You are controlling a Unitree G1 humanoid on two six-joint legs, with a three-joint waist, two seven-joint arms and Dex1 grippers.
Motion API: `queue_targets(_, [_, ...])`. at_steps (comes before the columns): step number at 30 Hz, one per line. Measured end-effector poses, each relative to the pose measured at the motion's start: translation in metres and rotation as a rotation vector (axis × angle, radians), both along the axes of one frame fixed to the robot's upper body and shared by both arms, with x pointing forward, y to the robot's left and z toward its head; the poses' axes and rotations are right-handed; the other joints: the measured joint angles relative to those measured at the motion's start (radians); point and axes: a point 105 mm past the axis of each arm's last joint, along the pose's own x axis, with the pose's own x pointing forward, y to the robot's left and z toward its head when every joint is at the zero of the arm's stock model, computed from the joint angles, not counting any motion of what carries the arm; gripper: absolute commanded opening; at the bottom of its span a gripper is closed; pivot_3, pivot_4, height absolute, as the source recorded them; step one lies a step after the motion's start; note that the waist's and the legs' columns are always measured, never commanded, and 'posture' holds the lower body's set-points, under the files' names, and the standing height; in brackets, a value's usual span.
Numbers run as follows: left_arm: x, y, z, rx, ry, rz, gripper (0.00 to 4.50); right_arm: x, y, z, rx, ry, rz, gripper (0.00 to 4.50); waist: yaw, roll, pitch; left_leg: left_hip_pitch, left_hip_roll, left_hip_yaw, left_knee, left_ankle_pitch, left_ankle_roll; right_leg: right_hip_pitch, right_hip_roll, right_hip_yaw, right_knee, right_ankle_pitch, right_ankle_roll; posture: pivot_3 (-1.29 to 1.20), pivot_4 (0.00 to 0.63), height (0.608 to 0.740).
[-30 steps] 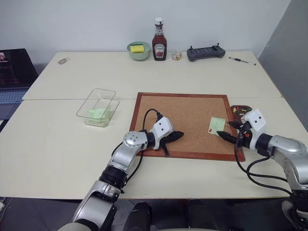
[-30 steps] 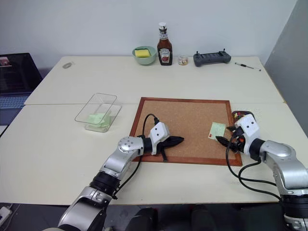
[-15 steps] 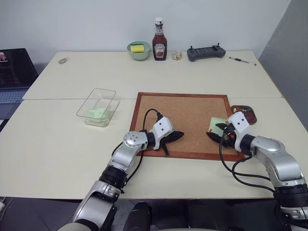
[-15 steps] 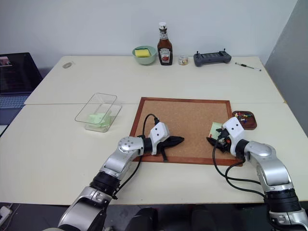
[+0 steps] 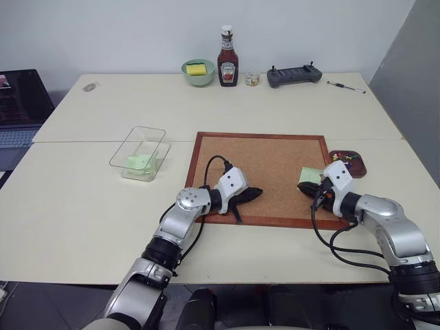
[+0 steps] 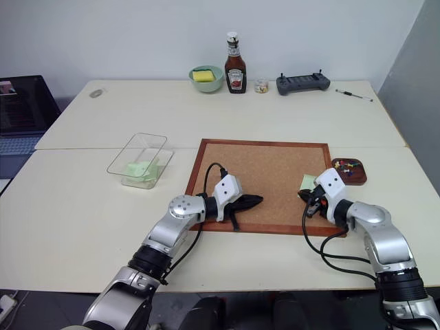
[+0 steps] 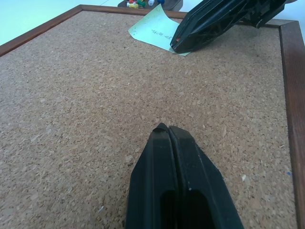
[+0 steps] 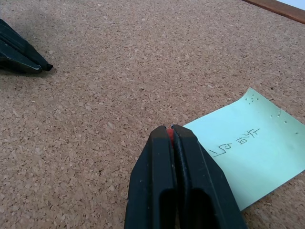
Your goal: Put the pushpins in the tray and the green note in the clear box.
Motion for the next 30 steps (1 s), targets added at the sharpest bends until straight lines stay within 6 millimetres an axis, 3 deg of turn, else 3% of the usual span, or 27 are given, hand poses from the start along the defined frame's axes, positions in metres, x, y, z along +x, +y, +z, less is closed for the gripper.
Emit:
queue_targets(6, [0.000,0.000,0.000,0.000,-0.001,-0.001,0.00,-0.001,0.000,0.006,0.022,0.001,0.002,0.01,0.000,0.000,0.000,0.000,0.000,0.000,0.000,0.000,0.000,0.000,0.000,0.000,0.000,0.000,0.000,0.00,0.150,0.740])
queue_targets(12, [0.000,0.000,0.000,-0.001,0.003,-0.002,0.00,0.006,0.003,0.048,0.042,-0.125,0.017,0.01,-0.001,0.000,0.000,0.000,0.000,-0.001,0.000,0.000,0.000,0.000,0.000,-0.001,0.000,0.000,0.000,0.00,0.150,0.740])
queue_targets(21, [0.000,0.000,0.001,-0.014,0.013,0.003,0.00,0.005,0.007,0.049,0.056,-0.112,0.032,0.01,0.000,0.000,0.000,0.000,0.000,0.000,0.000,0.000,0.000,0.000,0.000,0.000,0.000,0.000,0.000,0.00,0.150,0.740])
queue_targets(30, [0.007,0.004,0.006,-0.113,0.125,0.065,1.61,0.000,0.021,0.049,0.015,-0.125,0.125,0.00,0.000,0.000,0.000,-0.001,0.000,0.000,0.000,0.000,0.000,-0.001,0.000,-0.001,0.000,0.000,0.000,0.00,0.150,0.740])
